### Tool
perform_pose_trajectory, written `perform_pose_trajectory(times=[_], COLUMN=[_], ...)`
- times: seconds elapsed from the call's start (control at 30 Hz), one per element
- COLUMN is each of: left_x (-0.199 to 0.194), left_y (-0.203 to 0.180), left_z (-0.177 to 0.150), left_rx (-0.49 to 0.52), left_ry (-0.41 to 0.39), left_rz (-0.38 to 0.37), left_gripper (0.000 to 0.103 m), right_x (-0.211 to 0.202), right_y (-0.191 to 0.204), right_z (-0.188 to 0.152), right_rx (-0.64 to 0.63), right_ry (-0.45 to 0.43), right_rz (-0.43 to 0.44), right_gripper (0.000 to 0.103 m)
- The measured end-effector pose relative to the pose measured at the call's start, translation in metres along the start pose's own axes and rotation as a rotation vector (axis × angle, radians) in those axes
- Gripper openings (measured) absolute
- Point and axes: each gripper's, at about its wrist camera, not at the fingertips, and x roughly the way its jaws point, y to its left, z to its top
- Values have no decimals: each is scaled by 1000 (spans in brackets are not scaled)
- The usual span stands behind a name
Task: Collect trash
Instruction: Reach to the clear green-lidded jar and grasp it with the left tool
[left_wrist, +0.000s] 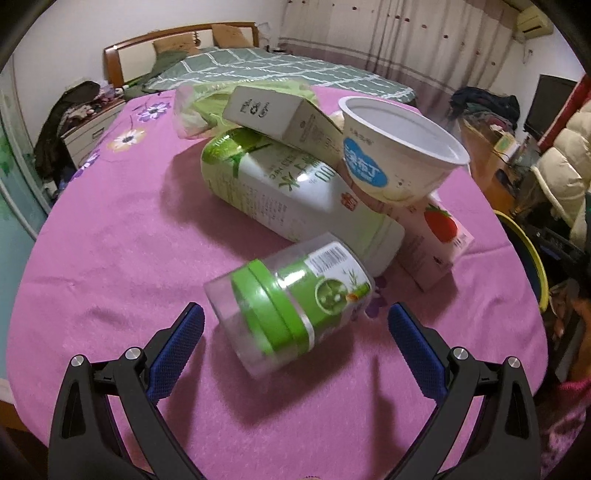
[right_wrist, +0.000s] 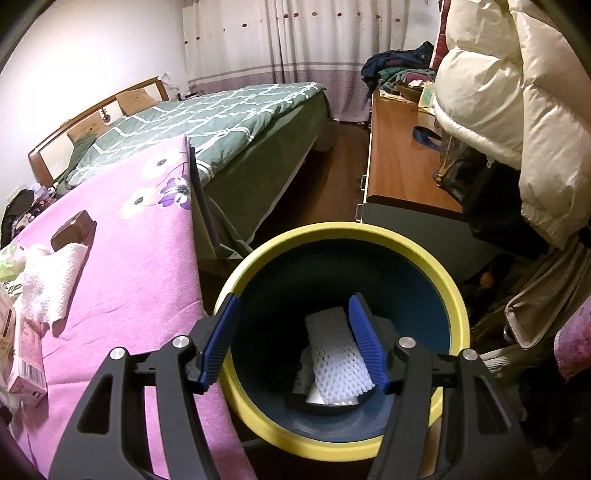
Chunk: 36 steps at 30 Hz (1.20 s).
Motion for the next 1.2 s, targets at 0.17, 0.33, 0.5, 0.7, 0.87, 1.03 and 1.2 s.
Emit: perform_pose_trajectory(times=[0.17,0.33,0.5,0.7,0.87,1.03,1.2], left_x=[6,11,14,15,11,7,-2], left_y=[10,43,57,54,55,49,40], left_z=[6,22,25,10,6,1,-2], left_rx=[-10,-46,-74,-19,20,61,90], left_ry=[-14,-45,-13,11,0,-7,-24], left_rz=[41,98,48,-18,-36,-39,-50], left_gripper=[98,92,92,91,75,62,59], right_x=[2,2,2,-1,-1,-1,-4], right_y=[-2,-5,-5,2,4,9,10], right_z=[-2,-3,-3,-5,-5,-6,-7], right_rx=[8,16,16,-7,-8,-13,-8], right_ry=[5,7,8,10,11,14,8], right_rz=[6,4,8,14,17,22,27], right_gripper=[59,59,59,59,59,59,59])
